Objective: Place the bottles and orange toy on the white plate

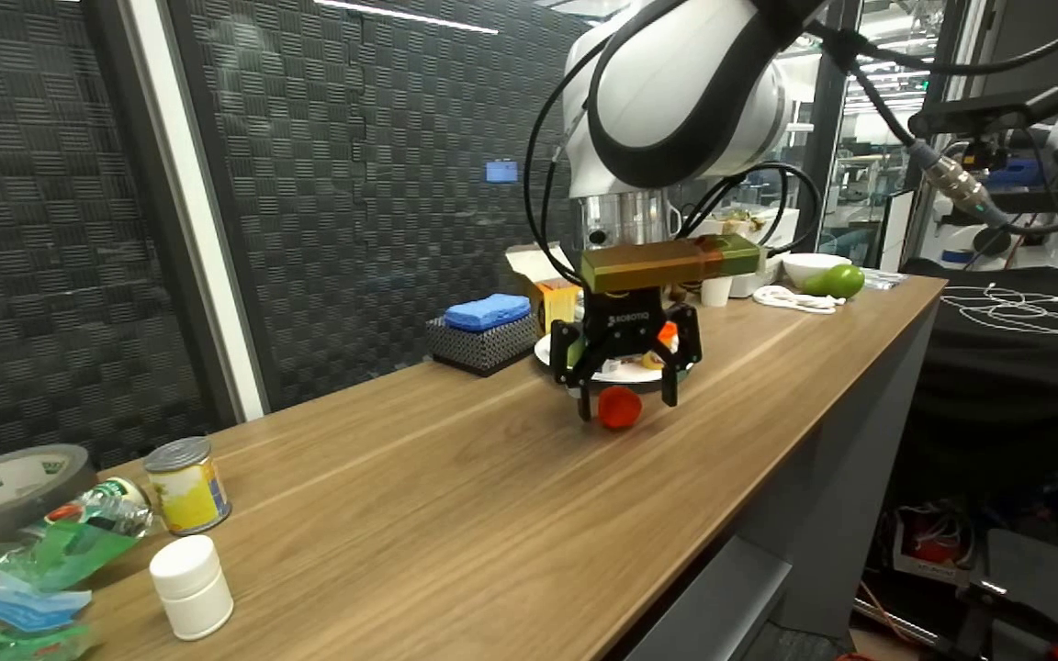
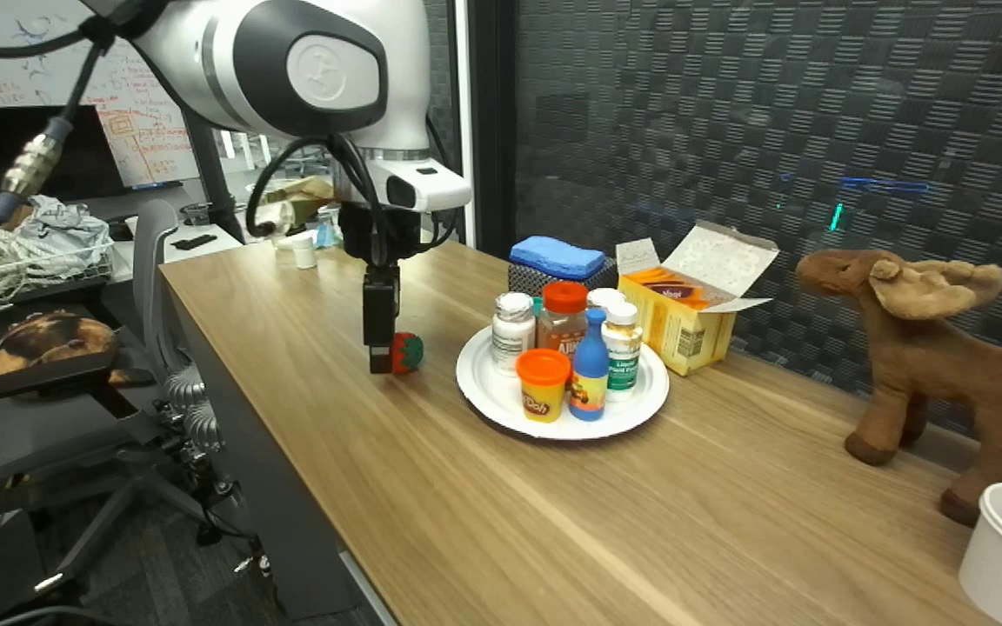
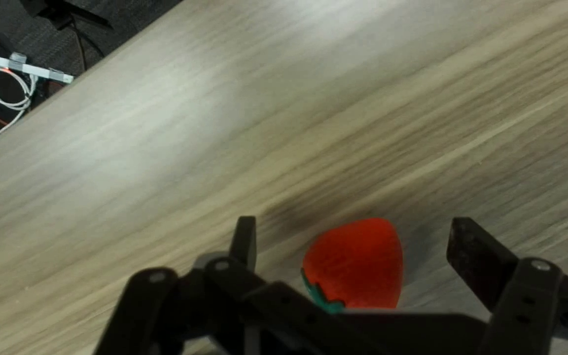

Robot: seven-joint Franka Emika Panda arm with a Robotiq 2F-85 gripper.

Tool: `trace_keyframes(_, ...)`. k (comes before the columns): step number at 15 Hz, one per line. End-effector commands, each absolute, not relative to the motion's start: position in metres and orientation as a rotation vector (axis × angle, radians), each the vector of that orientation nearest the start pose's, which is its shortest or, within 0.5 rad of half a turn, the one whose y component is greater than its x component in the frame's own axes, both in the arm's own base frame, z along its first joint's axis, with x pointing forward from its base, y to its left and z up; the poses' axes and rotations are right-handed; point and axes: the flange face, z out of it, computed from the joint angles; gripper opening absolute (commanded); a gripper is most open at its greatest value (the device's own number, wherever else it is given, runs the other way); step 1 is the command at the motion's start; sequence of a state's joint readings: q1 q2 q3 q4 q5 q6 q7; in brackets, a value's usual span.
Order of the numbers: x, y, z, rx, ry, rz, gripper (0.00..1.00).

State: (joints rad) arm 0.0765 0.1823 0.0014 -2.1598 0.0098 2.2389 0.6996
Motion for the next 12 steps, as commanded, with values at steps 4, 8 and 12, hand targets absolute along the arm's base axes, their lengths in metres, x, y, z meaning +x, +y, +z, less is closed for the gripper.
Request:
trace_keyframes(4, 0.5580, 0.0464, 0.3065, -3.001, 0.961, 0.204, 0.58)
trace_keyframes(8, 0.5577, 0.0448, 0.3059, -2.999, 0.972, 0.201, 0.27)
trace_keyframes(12, 0.5561, 0.0458, 0.3104, -3.010, 0.967, 0.163, 0.00)
